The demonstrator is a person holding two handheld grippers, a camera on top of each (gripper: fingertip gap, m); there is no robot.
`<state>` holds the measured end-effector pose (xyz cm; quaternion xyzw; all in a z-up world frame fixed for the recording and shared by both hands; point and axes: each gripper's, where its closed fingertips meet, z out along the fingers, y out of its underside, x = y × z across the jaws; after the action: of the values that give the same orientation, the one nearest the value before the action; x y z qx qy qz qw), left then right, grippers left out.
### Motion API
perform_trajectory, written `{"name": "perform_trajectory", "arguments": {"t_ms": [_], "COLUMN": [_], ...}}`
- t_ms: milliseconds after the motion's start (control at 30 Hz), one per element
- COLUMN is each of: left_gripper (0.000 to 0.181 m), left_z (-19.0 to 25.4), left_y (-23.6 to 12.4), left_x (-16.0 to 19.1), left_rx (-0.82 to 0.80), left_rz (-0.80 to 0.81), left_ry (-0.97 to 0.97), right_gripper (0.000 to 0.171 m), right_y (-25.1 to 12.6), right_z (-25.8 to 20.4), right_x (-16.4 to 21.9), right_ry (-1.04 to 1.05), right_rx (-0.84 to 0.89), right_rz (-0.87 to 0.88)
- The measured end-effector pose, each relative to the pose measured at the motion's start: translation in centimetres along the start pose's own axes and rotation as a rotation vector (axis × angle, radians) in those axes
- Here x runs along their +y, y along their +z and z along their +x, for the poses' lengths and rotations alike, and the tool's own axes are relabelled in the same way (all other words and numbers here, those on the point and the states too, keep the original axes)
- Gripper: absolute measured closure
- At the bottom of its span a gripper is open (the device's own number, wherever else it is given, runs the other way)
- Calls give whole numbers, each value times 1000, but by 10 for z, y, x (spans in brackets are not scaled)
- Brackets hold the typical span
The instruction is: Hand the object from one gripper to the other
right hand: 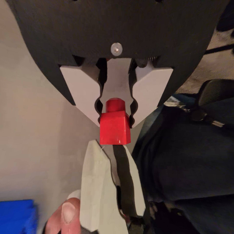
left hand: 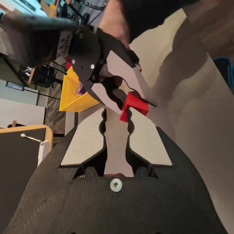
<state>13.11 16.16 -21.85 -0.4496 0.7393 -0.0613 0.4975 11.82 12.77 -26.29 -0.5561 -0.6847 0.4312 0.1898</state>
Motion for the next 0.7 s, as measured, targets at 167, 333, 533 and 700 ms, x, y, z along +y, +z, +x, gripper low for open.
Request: {"name": "perform_trajectory", "arguments": {"t_ms": [167,333,533,700], "left_gripper": [176,180,180,181], "left_z": [17,11,-19,-27], "left_y": [7,9,7,4], "left_x": [-3,9,31,32], "left_rx": [70,19,-86,26], "left_rz": [-20,-67,-66,90], "left_ry": [81,37,-327,-807], "right_gripper": [134,123,97,92], "right_y": [5,0,-26,-42], "right_z": [-8,10,48,66], "right_x": [2,-2,-13,-24], "right_ry": [32,30,-173,-470], "right_rx": [-139,-19,498,930], "right_rz": [-25,13,-43,-207]}}
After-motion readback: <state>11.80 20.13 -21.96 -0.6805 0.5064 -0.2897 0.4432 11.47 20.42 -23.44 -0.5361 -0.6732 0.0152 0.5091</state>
